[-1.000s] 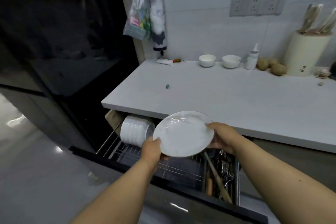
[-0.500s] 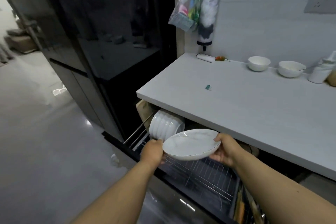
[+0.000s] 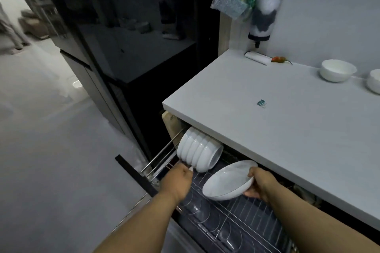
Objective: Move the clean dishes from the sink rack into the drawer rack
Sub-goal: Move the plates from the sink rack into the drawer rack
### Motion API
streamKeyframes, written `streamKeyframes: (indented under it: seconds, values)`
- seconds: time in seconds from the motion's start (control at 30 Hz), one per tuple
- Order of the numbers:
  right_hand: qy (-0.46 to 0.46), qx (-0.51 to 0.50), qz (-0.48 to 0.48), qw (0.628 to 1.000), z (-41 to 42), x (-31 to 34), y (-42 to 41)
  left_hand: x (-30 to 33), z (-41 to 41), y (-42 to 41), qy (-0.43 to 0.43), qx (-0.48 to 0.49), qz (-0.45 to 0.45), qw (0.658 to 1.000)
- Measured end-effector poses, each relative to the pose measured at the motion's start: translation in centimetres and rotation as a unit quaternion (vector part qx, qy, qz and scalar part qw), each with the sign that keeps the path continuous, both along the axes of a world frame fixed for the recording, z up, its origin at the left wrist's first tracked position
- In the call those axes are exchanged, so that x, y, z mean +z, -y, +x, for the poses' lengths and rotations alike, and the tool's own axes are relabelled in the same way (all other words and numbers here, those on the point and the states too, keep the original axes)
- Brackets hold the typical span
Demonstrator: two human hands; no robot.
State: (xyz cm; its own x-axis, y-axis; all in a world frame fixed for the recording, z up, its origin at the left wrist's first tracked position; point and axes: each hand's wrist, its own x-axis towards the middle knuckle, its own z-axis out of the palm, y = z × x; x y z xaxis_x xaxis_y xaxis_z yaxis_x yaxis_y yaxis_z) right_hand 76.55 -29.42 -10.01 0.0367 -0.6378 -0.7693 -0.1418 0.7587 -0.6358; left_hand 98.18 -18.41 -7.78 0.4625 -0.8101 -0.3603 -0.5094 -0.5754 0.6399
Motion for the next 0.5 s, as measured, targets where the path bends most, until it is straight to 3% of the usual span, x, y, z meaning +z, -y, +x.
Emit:
streamKeyframes:
  seconds: [0.2, 0.33, 0.5]
  values:
    - [-0.01, 0.009, 0.011, 1.0, 1.8, -2.2, 1.7, -3.2, 0.7, 0.3, 0.054, -0.088, 0.043, 0.994]
    - [-0.007, -0.033, 0.007, 0.999, 2.9, -3.7, 2.9, -4.7, 0.9, 0.6, 0.06, -0.101, 0.034, 0.993]
    - [-0.05, 0.005, -0.014, 0.999, 4.6, -5.7, 4.6, -5.6, 0.9, 0.6, 0.074, -0.119, 0.067, 0.988]
